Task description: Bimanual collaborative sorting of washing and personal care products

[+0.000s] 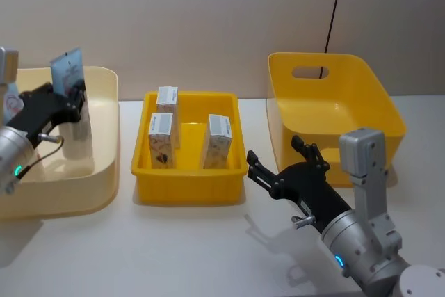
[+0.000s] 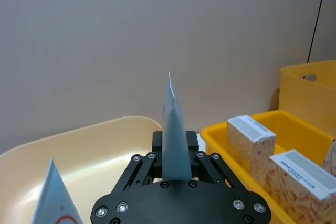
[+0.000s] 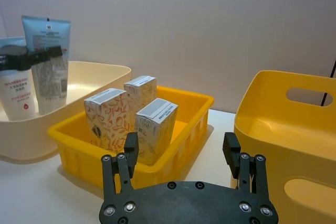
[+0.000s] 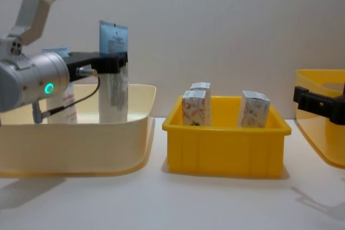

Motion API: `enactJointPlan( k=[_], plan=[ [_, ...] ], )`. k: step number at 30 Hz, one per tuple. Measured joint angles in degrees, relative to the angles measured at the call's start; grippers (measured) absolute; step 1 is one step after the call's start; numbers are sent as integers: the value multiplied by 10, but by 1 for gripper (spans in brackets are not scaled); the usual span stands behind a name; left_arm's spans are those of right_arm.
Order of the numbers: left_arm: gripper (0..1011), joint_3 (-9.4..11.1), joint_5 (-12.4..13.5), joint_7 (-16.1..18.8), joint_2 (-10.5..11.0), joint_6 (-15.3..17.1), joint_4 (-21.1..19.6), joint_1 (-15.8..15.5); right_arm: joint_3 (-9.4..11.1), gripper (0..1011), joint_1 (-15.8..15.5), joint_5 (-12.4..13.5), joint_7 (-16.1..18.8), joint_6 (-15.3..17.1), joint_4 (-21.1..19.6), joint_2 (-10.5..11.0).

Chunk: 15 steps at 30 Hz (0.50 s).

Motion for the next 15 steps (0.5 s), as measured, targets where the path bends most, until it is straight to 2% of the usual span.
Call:
enactJointPlan(
  k=[8,15],
  plan=[
    [252,-12,-13,-27,1,-24,-1,-10,0,1001,0,0,0,0,0,0],
    [252,-21,-36,-70,5,-38,-9,-13,0,1001,0,0,0,0,0,0]
  ],
)
